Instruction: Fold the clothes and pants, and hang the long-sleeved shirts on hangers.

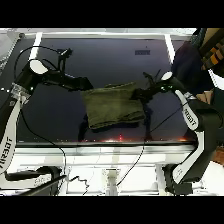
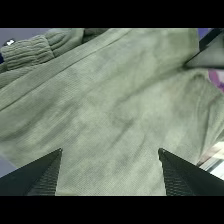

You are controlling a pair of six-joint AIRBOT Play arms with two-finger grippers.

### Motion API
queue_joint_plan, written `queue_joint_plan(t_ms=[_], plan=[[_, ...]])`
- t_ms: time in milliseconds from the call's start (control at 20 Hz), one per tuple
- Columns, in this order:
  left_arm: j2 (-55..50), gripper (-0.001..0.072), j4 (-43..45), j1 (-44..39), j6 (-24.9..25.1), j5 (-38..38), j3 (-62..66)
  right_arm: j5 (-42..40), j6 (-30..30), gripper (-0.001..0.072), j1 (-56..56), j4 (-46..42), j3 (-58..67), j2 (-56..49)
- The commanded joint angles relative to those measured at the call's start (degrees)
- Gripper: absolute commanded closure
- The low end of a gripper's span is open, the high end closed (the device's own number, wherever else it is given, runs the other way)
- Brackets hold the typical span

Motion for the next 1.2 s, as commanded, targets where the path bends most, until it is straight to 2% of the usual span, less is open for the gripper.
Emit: queue_joint_plan(t_ms=[0,200,250,300,350,400,500,550,800,1000,1150], plan=[[0.1,0.0027,0.0,0.3,-0.2,-0.4,0.0,-3.9,2.3,0.0036,6.7,-0.9,-0.5,-1.5],[0.1,0.0027,0.0,0.3,-0.2,-0.4,0.0,-4.5,1.9,0.0040,14.4,-0.8,-0.4,-1.7],[0.1,0.0027,0.0,0.3,-0.2,-0.4,0.0,-5.6,1.8,0.0117,16.0,-0.8,-0.4,-1.7],[0.1,0.0027,0.0,0.3,-0.2,-0.5,0.0,-7.3,1.8,0.0360,17.5,-0.6,-0.4,-1.7],[0.1,0.0027,0.0,0.3,-0.2,-0.7,0.0,-8.9,1.9,0.0641,18.6,-0.5,-0.2,-1.7],[0.1,0.0053,0.0,0.3,-0.2,-0.8,0.0,-10.3,1.8,0.0696,19.6,-0.5,0.5,-1.7],[0.7,0.0412,0.0,0.5,1.8,-0.1,0.0,-10.0,1.8,0.0697,20.3,-0.3,3.7,-1.6],[1.6,0.0467,0.0,0.6,3.0,1.2,0.0,-9.4,1.8,0.0698,20.0,0.2,5.6,-1.4],[9.3,0.0468,0.0,5.6,3.9,5.5,0.0,-6.9,1.8,0.0698,11.3,2.4,14.7,6.0],[15.1,0.0468,0.0,10.0,3.9,5.4,0.0,0.5,1.8,0.0698,-2.1,6.9,18.3,15.8],[18.6,0.0468,0.0,11.2,3.9,5.5,0.0,3.6,1.8,0.0698,-14.7,6.8,19.3,23.9]])
